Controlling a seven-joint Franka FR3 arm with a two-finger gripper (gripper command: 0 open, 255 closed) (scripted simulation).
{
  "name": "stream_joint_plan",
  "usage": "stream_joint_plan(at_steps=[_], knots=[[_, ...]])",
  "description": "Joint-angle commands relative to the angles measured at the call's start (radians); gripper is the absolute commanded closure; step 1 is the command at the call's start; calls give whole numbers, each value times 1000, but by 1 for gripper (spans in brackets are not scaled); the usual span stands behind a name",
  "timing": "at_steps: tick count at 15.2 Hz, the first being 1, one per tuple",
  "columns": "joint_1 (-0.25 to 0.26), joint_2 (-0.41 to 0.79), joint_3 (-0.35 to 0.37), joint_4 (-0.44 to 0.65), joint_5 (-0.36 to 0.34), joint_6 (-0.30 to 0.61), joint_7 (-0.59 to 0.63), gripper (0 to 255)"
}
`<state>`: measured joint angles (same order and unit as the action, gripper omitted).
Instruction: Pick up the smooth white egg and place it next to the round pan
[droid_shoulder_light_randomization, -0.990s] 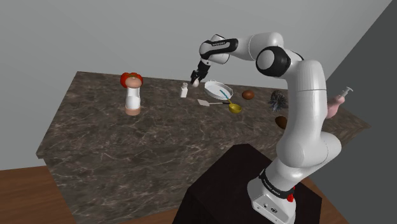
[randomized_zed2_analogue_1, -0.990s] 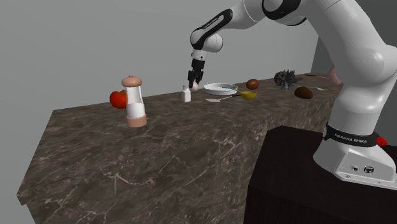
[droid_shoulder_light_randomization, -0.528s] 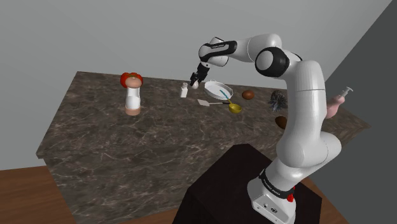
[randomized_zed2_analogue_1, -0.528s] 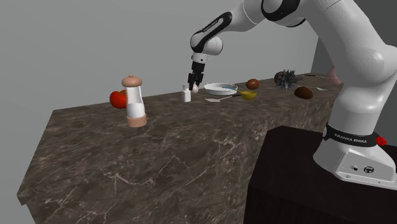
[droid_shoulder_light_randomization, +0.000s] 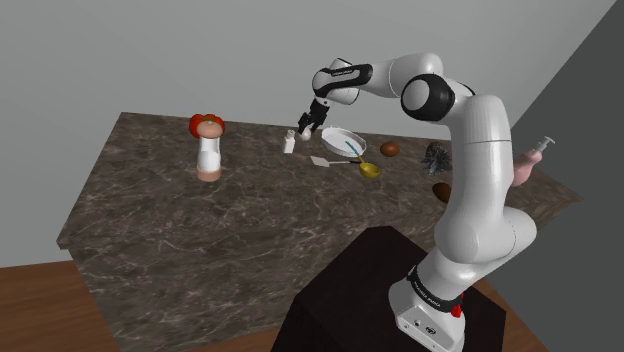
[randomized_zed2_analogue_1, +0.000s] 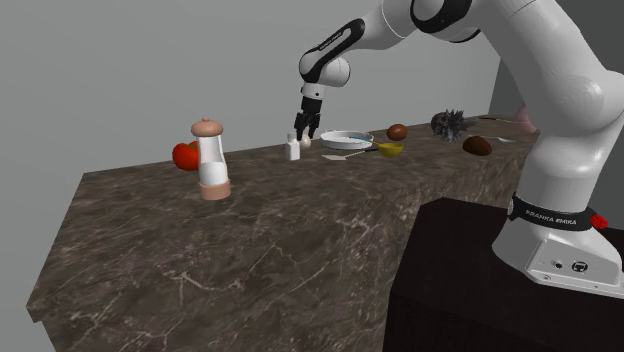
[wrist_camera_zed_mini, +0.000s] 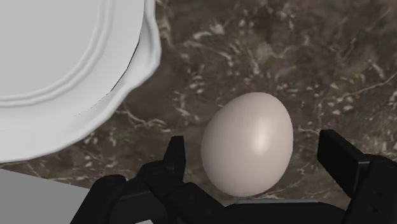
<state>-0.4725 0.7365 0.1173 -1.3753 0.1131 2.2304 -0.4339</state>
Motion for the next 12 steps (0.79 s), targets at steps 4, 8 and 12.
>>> stream_joint_plan(at_steps=[4, 8, 12], knots=[[-14, -77, 1, -1, 3, -77, -1, 0], [-14, -77, 0, -1, 3, -77, -2, 0], [-14, -77, 0, -1, 3, -77, -2, 0]])
